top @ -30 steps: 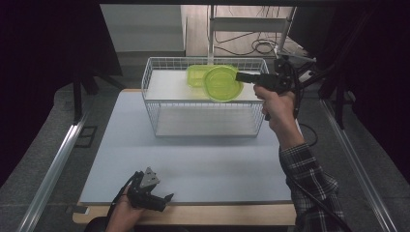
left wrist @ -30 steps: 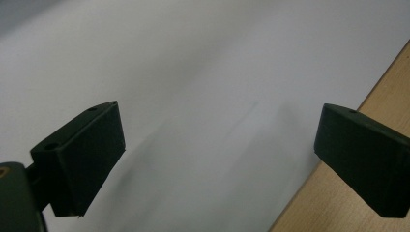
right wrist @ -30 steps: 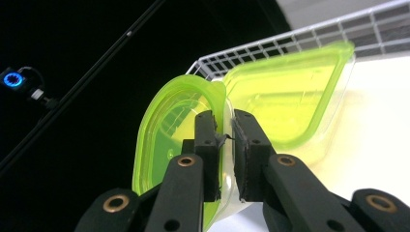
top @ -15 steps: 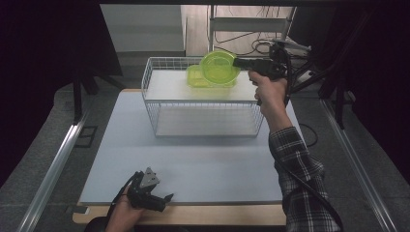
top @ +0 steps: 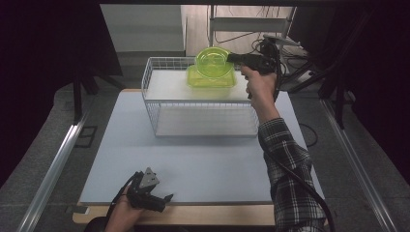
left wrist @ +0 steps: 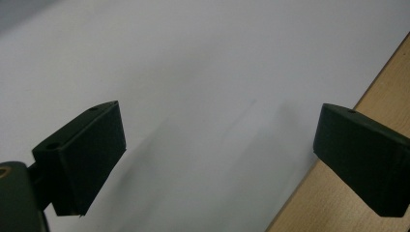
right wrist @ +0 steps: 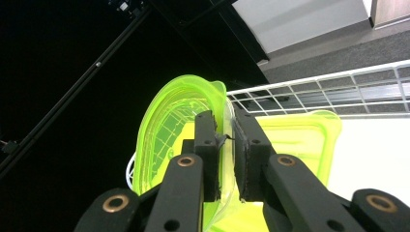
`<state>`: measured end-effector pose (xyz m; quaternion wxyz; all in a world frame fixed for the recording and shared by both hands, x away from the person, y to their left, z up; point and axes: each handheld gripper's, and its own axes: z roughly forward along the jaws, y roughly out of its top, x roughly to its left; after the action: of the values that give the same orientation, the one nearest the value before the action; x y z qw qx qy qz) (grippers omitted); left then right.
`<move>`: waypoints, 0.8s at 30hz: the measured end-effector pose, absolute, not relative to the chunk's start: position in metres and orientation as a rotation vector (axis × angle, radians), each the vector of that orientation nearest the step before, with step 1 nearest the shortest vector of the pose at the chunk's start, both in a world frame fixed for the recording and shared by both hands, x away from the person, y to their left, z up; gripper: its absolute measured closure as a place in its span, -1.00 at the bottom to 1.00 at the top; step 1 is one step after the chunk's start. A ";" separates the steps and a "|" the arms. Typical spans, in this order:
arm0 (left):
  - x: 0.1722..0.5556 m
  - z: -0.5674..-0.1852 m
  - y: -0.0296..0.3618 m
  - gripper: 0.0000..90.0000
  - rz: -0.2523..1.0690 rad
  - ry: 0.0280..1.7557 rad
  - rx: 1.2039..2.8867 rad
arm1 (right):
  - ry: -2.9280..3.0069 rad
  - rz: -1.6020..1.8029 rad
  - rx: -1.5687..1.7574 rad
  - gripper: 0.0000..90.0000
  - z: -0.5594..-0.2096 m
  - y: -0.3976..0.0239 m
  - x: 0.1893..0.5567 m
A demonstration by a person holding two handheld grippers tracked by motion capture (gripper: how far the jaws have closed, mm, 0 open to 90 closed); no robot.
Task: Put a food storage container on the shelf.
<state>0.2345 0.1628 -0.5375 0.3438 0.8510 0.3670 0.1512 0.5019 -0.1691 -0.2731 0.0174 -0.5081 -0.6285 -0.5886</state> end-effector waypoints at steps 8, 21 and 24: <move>0.234 -0.537 0.162 -0.90 0.396 0.949 2.213 | -2.089 -1.803 -1.659 0.72 -0.269 -0.161 0.504; 0.234 -0.537 0.163 -0.90 0.394 0.948 2.213 | -2.209 -1.768 -1.684 0.37 -0.269 -0.154 0.509; 0.234 -0.537 0.163 -0.90 0.393 0.947 2.213 | -2.227 -1.769 -1.673 0.23 -0.267 -0.153 0.507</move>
<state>0.2342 0.1633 -0.5374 0.3440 0.8520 0.3644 0.1514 0.5075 -0.1533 -0.2672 -0.0788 -0.5054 -0.6727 -0.5346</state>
